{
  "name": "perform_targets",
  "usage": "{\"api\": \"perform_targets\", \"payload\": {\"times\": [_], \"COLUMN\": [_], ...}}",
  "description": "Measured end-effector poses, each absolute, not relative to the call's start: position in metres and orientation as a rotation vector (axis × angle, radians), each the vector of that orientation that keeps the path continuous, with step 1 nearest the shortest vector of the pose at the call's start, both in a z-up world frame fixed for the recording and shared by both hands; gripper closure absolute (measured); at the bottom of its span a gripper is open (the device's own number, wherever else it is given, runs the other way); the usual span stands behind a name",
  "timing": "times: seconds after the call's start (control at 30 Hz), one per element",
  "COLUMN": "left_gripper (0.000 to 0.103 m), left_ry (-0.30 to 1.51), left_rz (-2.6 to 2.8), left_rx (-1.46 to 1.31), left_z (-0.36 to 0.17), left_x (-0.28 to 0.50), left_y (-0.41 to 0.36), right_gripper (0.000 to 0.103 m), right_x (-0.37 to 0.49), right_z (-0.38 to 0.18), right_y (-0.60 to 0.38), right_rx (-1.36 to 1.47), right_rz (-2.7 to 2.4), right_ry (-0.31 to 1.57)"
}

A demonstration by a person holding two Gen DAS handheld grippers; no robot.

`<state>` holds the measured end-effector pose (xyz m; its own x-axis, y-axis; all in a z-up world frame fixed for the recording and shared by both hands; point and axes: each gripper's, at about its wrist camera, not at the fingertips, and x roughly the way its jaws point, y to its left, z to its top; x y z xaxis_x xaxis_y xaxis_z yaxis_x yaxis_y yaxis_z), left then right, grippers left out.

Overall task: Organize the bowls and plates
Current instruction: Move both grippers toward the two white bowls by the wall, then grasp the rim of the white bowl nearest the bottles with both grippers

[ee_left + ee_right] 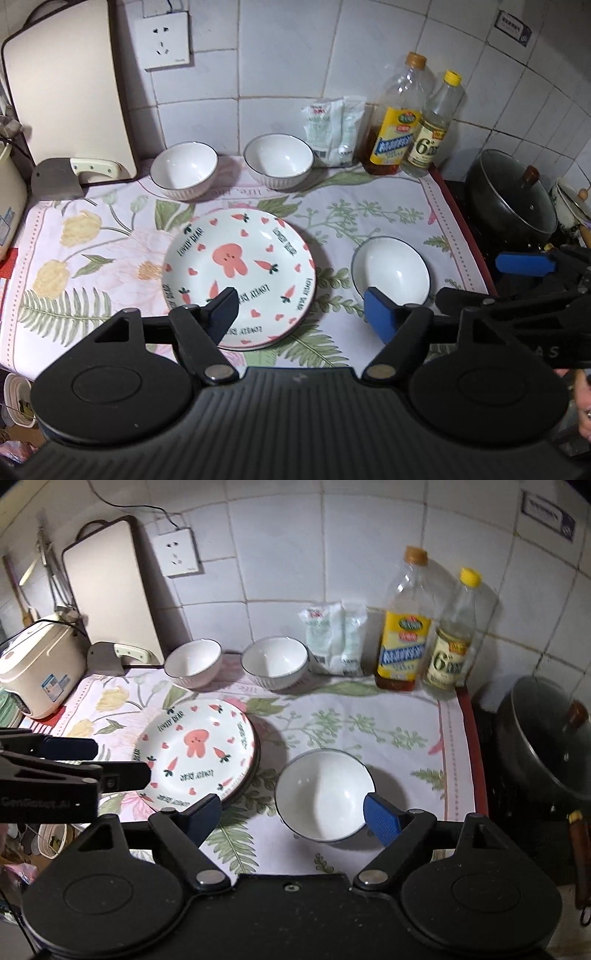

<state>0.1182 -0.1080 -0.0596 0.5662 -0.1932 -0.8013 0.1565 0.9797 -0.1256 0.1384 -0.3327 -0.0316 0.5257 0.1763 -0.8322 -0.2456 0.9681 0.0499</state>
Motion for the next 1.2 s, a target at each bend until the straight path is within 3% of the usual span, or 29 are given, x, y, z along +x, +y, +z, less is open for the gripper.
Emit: {"api": "perform_targets", "payload": {"times": [0.37, 0.6, 1.03, 1.2], "left_gripper": [0.013, 0.010, 0.011, 0.014], "left_ry": [0.866, 0.829, 0.793, 0.818], "left_rz": [-0.184, -0.185, -0.205, -0.194], "left_rx": [-0.049, -0.056, -0.109, -0.136], "left_z": [-0.037, -0.037, -0.085, -0.115], "left_x": [0.148, 0.185, 0.267, 0.304], "left_y": [-0.085, -0.075, -0.061, -0.068], "right_gripper": [0.015, 0.015, 0.016, 0.025], "right_x": [0.166, 0.200, 0.288, 0.330], "right_z": [-0.002, 0.001, -0.053, -0.084], "right_y": [-0.309, -0.301, -0.310, -0.317], "right_rx": [-0.094, -0.012, 0.148, 0.227], "right_rz": [0.288, 0.326, 0.320, 0.351], "right_ry": [0.922, 0.897, 0.854, 0.884]}}
